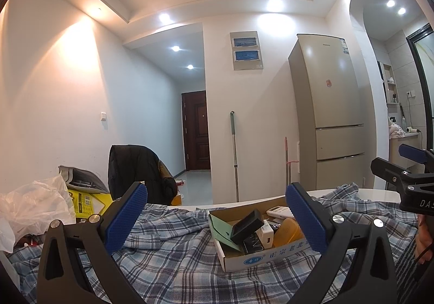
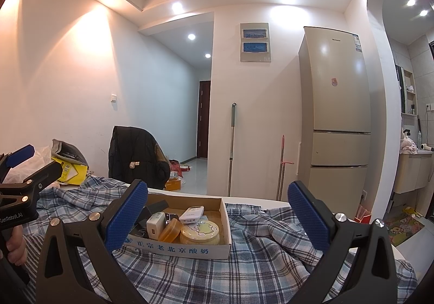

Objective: Organize rigid objects

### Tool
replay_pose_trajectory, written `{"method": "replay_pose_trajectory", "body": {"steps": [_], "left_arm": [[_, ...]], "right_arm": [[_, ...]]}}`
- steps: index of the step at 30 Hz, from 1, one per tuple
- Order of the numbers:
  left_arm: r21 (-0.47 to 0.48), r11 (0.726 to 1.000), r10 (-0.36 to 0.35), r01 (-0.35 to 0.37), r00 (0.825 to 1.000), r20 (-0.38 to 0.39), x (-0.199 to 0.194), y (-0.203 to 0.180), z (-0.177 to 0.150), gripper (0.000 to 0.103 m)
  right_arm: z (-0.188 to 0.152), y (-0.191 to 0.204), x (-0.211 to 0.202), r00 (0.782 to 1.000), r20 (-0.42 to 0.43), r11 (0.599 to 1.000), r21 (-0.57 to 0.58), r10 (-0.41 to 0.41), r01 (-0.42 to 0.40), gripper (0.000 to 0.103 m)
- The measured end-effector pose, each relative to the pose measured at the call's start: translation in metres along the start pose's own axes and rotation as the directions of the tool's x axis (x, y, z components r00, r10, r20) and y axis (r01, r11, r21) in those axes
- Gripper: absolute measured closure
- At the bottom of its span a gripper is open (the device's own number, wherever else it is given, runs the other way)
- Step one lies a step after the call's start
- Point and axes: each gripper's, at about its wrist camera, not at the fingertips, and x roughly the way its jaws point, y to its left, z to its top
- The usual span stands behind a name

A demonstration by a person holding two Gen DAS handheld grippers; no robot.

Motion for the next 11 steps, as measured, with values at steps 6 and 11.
{"method": "replay_pose_trajectory", "body": {"steps": [6,11], "left_arm": [[0.0,1.0,0.0,0.0,1.0,0.0,0.0,0.0,0.0001,0.0],[0.0,1.0,0.001,-0.001,1.0,0.0,-0.0001,-0.0001,0.0003,0.0]], "right_arm": [[0.001,-0.0017,-0.0003,1.0,-0.002,1.0,0.0,0.0,0.0,0.0],[0.0009,-0.0023,-0.0002,1.0,-0.002,1.0,0.0,0.001,-0.001,0.0]]}}
